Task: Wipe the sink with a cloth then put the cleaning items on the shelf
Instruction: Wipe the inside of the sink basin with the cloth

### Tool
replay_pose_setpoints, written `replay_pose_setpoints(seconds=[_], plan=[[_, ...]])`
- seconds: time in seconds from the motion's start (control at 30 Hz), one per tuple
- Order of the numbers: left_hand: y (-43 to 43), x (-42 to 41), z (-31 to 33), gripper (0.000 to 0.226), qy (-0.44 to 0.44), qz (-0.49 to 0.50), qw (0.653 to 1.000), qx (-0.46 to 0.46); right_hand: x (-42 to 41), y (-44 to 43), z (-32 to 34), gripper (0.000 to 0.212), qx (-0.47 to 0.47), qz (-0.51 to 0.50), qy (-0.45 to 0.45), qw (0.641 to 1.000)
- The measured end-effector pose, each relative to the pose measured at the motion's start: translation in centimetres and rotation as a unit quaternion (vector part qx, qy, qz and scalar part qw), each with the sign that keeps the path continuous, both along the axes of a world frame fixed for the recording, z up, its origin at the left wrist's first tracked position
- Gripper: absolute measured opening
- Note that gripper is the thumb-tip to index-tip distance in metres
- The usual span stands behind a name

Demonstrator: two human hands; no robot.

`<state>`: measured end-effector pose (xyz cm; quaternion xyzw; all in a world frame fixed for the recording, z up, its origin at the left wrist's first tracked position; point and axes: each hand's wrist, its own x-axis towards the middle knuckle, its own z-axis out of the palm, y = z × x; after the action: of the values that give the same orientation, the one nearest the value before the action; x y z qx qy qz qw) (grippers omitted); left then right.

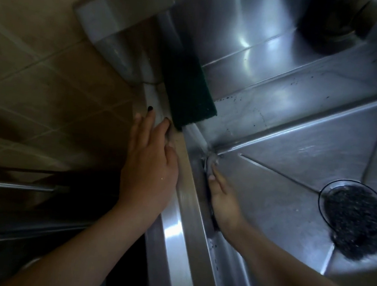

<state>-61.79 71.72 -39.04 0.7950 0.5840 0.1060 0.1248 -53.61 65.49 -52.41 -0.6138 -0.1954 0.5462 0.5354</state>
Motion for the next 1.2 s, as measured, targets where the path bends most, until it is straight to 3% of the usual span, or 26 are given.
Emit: replay_pose_setpoints(seconds=[0.17,0.37,0.83,1.07,1.2], plan=[[0.0,0.2,0.2,0.045,0.001,0.006,1.0,-0.008,0.1,-0.7,4.7,0.041,0.079,0.027,0.017,0.996],[0.0,0.3,0.3,0.045,0.001,0.012,1.0,-0.009,0.7,0.7,7.3,0.04,0.161,0.076,-0.056,0.982],[0.1,0.2,0.1,0.045,0.001,0.004,1.0,-0.003,0.8,3.2,-1.3,0.045,0.029,0.066,-0.045,0.996],[0.1,0.1,0.2,0.044,-0.002,0.001,1.0,-0.003,0.9,1.3,-4.6,0.043,-0.018,0.111,-0.119,0.986],[0.0,0.1,0.3,0.044,-0.006,0.001,1.0,-0.006,0.6,0.2,-3.3,0.038,-0.032,0.061,-0.071,0.995]])
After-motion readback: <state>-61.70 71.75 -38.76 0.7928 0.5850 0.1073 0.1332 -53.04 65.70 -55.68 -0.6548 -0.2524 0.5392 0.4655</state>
